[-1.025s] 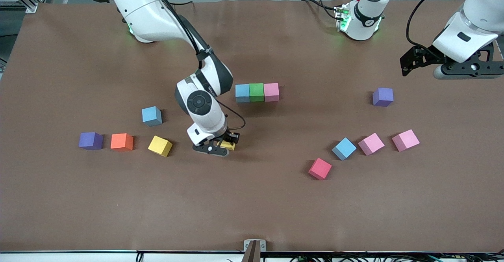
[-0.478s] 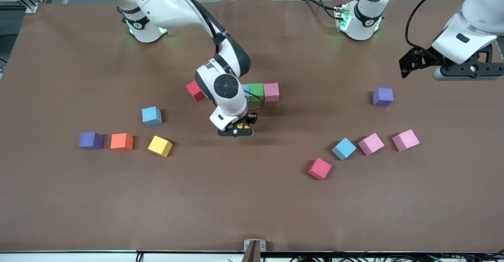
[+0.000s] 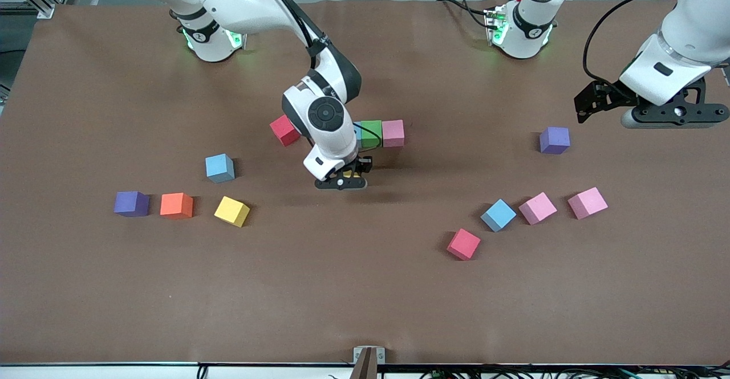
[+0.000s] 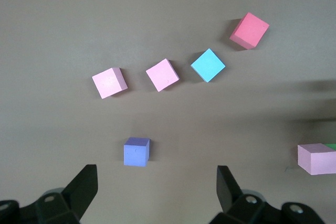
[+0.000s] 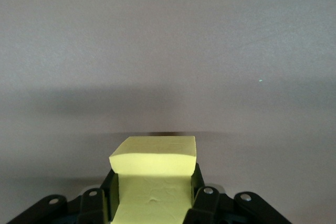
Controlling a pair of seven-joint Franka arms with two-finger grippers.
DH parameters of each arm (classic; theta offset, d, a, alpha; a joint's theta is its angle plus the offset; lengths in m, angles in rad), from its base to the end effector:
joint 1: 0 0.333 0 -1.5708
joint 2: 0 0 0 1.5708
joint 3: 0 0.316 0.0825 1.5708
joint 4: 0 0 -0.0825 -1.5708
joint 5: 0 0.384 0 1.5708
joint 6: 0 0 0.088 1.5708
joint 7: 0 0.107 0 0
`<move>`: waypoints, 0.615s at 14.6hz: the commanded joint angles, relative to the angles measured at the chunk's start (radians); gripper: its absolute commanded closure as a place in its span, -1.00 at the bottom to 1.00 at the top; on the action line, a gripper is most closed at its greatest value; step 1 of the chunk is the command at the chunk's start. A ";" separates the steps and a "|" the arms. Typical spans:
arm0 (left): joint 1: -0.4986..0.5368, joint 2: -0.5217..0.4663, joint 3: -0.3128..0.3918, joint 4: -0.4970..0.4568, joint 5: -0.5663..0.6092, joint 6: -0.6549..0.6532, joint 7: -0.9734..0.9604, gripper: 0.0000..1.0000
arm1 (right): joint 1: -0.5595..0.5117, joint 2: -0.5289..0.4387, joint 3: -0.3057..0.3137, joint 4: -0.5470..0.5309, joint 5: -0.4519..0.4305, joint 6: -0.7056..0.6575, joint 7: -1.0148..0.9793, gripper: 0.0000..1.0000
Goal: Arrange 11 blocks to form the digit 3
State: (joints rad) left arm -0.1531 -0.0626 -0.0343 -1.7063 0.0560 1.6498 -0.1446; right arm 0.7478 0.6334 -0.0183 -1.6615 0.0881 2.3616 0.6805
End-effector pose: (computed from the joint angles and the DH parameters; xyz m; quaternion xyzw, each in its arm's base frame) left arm 0.5317 -0.0957 0.6015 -0.9993 0.0235 -0.0078 0.0281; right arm 0.5133 0.4624 0.2455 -0.9991 0.0038 -0.0082 0.0420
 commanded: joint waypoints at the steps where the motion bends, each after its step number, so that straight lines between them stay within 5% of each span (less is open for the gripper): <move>1: 0.006 -0.008 -0.004 -0.007 -0.013 0.011 -0.004 -1.00 | 0.001 -0.055 0.001 -0.087 0.013 0.051 -0.009 0.01; 9: 0.010 -0.028 -0.004 -0.019 -0.013 -0.004 -0.004 -1.00 | 0.018 -0.067 0.001 -0.155 0.007 0.119 -0.082 0.01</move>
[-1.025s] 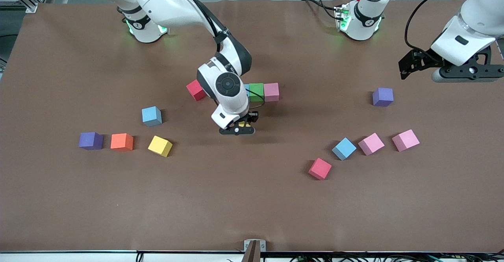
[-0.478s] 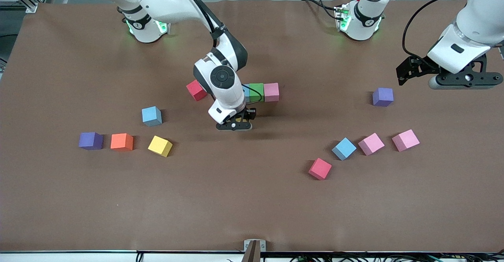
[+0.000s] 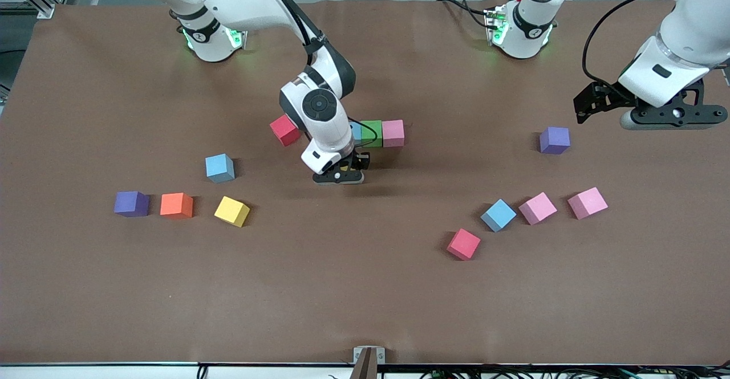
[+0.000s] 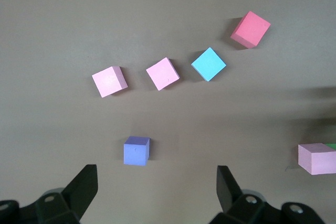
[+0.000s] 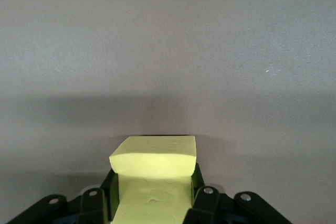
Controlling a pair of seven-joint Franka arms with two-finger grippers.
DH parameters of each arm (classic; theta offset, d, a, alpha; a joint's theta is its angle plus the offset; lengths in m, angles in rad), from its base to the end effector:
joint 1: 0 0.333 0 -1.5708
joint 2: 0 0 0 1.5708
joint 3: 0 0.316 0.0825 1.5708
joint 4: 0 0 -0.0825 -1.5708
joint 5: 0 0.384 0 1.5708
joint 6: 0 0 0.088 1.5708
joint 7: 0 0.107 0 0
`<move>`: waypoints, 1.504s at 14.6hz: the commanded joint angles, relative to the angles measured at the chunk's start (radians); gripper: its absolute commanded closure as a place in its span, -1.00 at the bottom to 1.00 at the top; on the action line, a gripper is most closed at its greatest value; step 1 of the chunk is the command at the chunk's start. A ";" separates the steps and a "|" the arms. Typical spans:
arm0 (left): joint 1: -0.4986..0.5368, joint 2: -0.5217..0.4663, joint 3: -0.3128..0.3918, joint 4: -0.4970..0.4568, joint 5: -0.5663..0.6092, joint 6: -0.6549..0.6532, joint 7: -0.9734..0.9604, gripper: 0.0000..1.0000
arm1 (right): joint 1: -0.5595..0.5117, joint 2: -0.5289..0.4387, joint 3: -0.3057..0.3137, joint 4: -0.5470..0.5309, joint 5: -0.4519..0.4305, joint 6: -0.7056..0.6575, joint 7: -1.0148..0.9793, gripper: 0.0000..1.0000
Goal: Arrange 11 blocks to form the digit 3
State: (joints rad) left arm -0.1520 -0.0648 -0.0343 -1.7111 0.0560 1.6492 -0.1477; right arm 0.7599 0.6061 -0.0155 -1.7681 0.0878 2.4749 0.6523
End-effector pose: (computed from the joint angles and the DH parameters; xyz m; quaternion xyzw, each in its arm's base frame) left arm 0.5309 -0.0950 0.6004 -0.9993 0.0214 -0.0062 0.0284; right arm 0.4939 0.4559 0.2290 -0.9983 -0.0145 -0.0229 0.0512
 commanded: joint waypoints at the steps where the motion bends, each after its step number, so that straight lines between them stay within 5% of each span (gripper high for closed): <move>1: 0.009 -0.026 -0.004 -0.015 -0.013 -0.003 -0.001 -1.00 | 0.006 -0.040 -0.001 -0.051 0.009 0.001 -0.065 0.01; 22: 0.009 -0.018 -0.004 -0.013 -0.024 -0.009 -0.003 -1.00 | 0.041 -0.086 0.000 -0.108 0.013 0.010 -0.049 0.01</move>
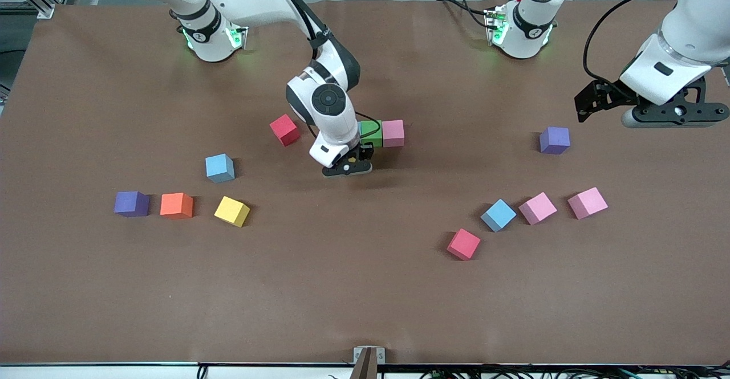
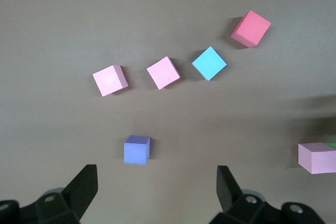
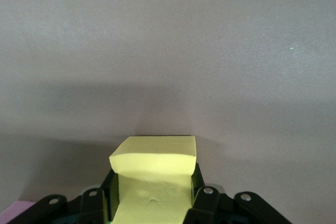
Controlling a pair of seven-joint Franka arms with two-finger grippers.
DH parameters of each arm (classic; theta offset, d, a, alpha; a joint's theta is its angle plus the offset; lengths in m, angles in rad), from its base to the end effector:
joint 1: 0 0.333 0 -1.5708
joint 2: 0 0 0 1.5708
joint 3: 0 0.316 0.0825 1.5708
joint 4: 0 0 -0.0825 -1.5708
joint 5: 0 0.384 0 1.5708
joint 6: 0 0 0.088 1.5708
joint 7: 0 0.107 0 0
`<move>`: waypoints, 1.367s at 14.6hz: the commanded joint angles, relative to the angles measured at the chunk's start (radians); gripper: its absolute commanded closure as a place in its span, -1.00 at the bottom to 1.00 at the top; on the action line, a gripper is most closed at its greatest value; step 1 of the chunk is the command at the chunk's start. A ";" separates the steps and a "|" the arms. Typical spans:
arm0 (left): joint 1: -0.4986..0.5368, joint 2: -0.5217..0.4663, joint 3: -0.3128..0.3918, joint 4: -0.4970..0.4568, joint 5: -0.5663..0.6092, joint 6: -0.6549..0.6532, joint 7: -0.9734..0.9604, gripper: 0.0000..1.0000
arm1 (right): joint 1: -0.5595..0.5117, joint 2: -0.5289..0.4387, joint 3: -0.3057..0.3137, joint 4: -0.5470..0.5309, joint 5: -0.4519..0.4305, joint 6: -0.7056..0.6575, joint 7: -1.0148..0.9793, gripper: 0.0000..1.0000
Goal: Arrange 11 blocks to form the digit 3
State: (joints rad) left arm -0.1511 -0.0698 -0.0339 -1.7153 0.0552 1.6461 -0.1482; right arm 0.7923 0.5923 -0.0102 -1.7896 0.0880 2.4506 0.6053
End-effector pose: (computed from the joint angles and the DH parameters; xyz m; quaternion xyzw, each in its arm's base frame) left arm 0.5292 -0.0940 0.6008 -0.9994 0.0204 -0.0050 0.0283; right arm 0.4709 0.4686 0.2268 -0.9975 -0.0563 -0.0096 0.0423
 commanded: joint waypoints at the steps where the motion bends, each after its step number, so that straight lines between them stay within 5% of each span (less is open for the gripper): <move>1: 0.008 -0.013 -0.004 -0.009 -0.023 -0.006 -0.002 -1.00 | 0.008 -0.078 -0.005 -0.106 0.013 0.063 -0.002 0.01; 20: 0.007 0.002 -0.003 -0.001 -0.020 0.012 0.015 -1.00 | 0.011 -0.066 -0.001 -0.112 0.052 0.087 0.001 0.01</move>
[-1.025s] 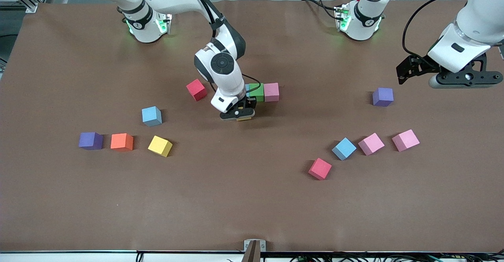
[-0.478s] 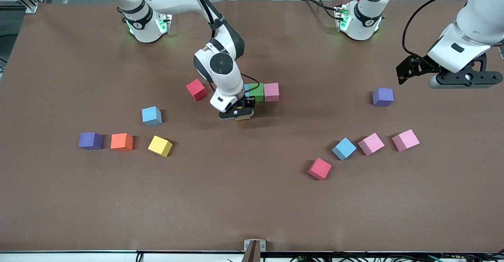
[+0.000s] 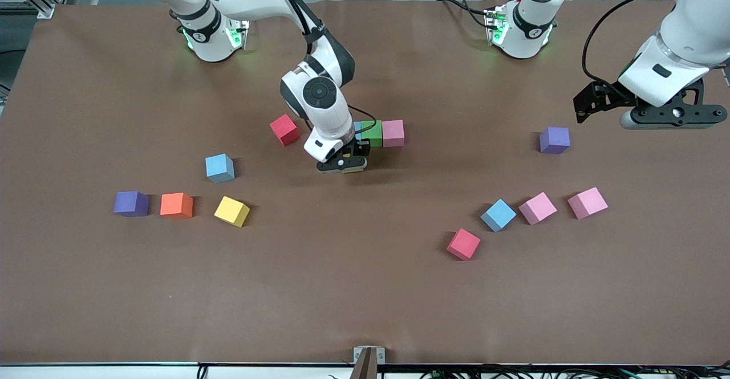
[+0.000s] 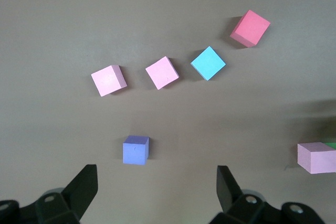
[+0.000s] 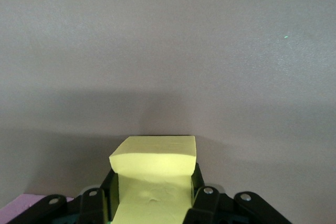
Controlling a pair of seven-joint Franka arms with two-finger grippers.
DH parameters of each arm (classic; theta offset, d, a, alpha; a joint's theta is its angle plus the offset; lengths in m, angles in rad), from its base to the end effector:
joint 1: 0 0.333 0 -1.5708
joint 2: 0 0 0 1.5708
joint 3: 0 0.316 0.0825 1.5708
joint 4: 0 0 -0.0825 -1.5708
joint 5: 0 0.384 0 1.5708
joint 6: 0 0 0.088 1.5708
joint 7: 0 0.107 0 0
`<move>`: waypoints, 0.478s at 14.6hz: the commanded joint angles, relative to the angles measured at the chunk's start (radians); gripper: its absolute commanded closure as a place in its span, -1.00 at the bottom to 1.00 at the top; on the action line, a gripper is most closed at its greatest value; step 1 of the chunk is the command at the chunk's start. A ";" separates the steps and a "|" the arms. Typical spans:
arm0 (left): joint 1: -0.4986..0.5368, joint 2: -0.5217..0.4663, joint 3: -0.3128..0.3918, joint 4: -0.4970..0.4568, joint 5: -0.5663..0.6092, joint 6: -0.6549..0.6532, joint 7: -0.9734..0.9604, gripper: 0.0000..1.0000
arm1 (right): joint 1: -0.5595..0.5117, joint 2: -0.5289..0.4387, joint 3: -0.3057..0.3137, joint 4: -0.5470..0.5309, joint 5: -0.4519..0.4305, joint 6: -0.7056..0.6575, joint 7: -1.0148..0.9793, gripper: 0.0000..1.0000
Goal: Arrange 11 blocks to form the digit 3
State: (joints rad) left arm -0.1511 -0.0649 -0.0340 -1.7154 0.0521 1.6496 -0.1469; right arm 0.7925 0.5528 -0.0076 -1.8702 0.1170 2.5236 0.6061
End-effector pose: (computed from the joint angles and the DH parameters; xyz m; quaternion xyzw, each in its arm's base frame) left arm 0.5308 -0.0946 0.5984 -0.9994 0.0211 -0.0040 0.0268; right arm 0.4599 0.4583 0.2262 -0.9972 -0.0440 -0.0166 0.0585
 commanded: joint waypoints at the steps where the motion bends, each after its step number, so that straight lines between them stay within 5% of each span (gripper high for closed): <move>1: 0.005 0.000 -0.004 -0.001 -0.017 0.009 0.010 -1.00 | 0.011 -0.025 -0.003 -0.032 0.023 0.015 0.000 0.01; 4: -0.004 0.057 -0.004 0.003 -0.020 0.070 -0.005 -1.00 | 0.011 -0.019 -0.003 -0.033 0.023 0.038 0.001 0.01; 7: -0.011 0.195 -0.006 0.115 -0.015 0.088 -0.019 -1.00 | 0.011 -0.013 -0.003 -0.033 0.023 0.041 0.001 0.01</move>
State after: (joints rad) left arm -0.1594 0.0203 -0.0372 -1.7029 0.0520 1.7361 -0.1520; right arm 0.7925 0.5542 -0.0063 -1.8777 0.1175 2.5466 0.6062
